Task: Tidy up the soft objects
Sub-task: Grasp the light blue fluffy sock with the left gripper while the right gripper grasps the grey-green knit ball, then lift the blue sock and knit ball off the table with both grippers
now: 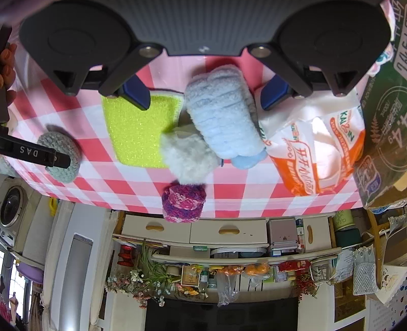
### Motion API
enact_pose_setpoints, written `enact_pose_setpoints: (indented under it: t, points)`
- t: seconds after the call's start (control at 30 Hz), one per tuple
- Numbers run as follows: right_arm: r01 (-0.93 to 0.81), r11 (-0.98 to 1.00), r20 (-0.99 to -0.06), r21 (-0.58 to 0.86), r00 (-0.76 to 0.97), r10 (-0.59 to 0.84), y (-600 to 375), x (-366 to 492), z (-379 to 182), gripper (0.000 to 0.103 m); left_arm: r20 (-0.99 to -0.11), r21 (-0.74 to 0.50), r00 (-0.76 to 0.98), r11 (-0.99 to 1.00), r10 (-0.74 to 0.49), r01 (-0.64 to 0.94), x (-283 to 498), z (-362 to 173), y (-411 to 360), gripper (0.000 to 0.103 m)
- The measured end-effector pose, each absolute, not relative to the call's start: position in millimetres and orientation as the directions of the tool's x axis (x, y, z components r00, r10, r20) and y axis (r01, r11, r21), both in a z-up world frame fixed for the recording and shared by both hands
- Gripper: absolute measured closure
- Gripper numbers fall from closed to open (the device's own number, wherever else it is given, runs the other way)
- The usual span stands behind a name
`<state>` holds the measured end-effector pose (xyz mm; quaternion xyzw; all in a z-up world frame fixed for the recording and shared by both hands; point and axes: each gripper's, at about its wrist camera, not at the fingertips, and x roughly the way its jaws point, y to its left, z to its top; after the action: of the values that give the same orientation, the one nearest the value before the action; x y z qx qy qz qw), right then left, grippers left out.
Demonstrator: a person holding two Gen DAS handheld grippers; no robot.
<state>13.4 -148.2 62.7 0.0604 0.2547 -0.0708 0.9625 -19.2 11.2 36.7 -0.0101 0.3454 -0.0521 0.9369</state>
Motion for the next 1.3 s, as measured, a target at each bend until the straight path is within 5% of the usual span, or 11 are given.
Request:
enact_pose_setpoints:
  t: [0.37, 0.67, 0.97, 1.3]
  points:
    - [0.201, 0.977, -0.506, 0.073, 0.852, -0.137, -158, 34, 55, 0.0, -0.652, -0.092, 0.751, 0.994, -0.106, 0.06, -4, 29, 9, 0.012]
    - [0.199, 0.978, -0.499, 0.058, 0.855, -0.144, -159, 45, 51, 0.0, -0.685, -0.077, 0.725, 0.997, -0.075, 0.03, 6, 22, 13, 0.048]
    - [0.169, 0.986, -0.489, 0.013, 0.861, -0.141, -154, 50, 49, 0.016, -0.693, -0.083, 0.716, 0.996, -0.087, 0.04, 5, 26, 19, 0.057]
    - [0.113, 0.992, -0.498, 0.051, 0.864, -0.073, -148, 41, 49, 0.019, -0.682, -0.114, 0.717, 0.99, -0.14, 0.085, -10, 34, 25, 0.058]
